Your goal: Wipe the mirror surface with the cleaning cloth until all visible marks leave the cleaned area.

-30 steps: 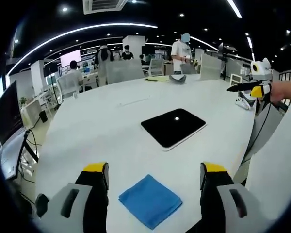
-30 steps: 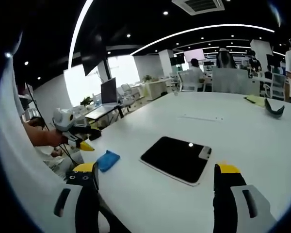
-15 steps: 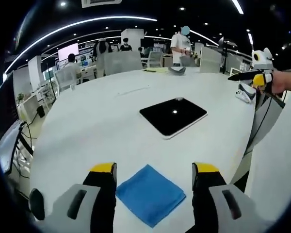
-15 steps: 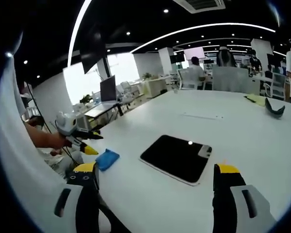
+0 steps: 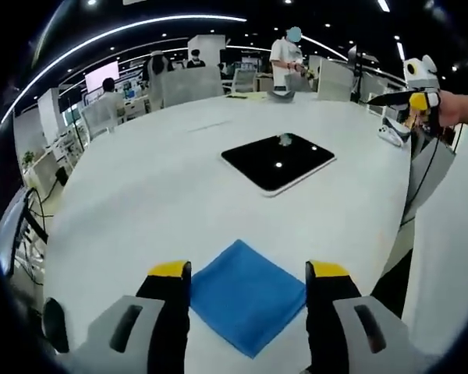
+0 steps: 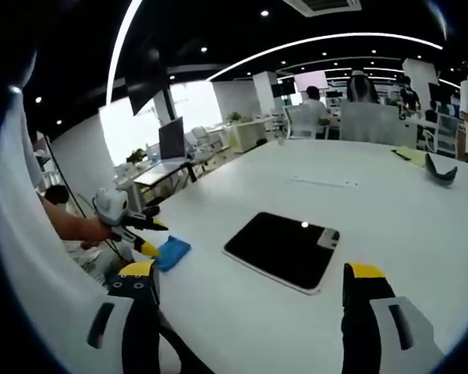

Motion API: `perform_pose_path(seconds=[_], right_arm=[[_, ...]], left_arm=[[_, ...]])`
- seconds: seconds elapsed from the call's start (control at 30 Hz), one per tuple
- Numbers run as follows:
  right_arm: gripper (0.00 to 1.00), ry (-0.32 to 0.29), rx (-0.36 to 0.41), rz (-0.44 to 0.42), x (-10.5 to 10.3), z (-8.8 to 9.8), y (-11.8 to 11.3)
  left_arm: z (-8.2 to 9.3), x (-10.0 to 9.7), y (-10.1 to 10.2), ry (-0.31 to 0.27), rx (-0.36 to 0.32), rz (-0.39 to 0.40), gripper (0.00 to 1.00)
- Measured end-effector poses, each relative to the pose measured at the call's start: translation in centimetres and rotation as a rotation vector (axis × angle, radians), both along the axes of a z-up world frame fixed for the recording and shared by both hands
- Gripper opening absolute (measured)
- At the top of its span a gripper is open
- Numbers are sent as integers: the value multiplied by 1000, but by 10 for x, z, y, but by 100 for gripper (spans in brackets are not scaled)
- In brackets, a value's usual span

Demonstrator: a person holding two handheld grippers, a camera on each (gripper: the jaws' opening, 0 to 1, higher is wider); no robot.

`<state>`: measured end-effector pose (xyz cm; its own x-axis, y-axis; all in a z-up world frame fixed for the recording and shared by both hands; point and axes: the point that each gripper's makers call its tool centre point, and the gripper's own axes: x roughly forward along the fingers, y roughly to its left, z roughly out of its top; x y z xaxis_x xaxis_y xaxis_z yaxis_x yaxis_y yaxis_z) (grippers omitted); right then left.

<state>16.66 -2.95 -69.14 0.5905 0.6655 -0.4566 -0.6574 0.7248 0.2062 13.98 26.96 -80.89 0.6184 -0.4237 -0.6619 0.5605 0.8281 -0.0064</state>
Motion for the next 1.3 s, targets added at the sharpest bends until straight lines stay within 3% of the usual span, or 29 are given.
perform_pose_path(seconds=[0.17, 0.23, 0.63, 0.7, 0.73, 0.77, 1.3], right_arm=[[97, 6, -3, -1, -1, -1, 0], [97, 9, -1, -2, -1, -2, 1], [96, 12, -9, -9, -1, -3, 0], [96, 15, -10, -10, -1, -4, 0], [96, 14, -10, -11, -1, -4, 0], [96, 12, -11, -11, -1, -3, 0], [96, 9, -6, -16, 2, -3, 3]], left_arm=[[-11, -2, 2, 26, -12, 22, 55], [-15, -3, 0, 60, -75, 59, 52], [-31, 0, 7, 43, 3, 38, 46], [-47, -9, 7, 97, 37, 1, 45], [-38, -1, 3, -8, 29, -28, 45], [-42, -7, 5, 33, 19, 2, 45], [-40, -3, 7, -6, -6, -3, 43]])
